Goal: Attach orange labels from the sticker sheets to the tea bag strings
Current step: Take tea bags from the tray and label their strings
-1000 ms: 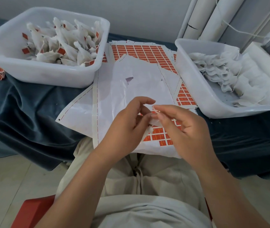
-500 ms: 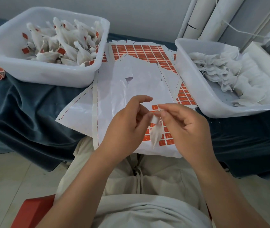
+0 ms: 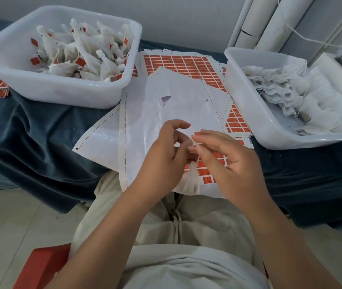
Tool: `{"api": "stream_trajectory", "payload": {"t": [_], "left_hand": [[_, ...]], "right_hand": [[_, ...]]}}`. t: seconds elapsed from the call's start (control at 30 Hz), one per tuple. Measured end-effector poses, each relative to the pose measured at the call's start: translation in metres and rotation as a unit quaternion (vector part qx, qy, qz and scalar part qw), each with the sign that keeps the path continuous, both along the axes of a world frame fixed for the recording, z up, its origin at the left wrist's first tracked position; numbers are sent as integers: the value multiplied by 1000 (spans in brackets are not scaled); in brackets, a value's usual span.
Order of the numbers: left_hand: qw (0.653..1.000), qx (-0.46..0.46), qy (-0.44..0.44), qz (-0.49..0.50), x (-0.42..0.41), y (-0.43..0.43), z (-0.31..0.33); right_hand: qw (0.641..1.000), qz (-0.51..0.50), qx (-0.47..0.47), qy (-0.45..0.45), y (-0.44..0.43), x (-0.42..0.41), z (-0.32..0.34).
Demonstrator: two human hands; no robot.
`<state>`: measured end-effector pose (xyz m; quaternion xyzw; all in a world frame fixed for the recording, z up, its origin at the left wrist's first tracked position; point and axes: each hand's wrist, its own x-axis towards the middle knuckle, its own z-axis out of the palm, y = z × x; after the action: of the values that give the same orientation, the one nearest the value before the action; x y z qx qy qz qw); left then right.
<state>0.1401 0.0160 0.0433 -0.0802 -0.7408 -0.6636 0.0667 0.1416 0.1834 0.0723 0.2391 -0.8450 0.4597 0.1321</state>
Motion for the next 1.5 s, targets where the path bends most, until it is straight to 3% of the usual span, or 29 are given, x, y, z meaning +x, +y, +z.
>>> {"api": "stream_trajectory", "payload": {"t": [0.17, 0.53, 0.77, 1.2, 1.5], "left_hand": [[999, -35, 15, -24, 1, 4, -2], [974, -204, 99, 7, 5, 4, 8], [951, -283, 120, -23, 4, -6, 15], [962, -249, 104, -36, 2, -12, 13], [992, -102, 71, -13, -3, -10, 0]], "right_hand": [[998, -8, -41, -54, 3, -2, -2], [994, -101, -16, 44, 0, -1, -9], [994, -104, -12, 25, -1, -2, -12], [988, -97, -78, -93, -2, -2, -9], [972, -67, -153, -163, -8, 1, -3]]}}
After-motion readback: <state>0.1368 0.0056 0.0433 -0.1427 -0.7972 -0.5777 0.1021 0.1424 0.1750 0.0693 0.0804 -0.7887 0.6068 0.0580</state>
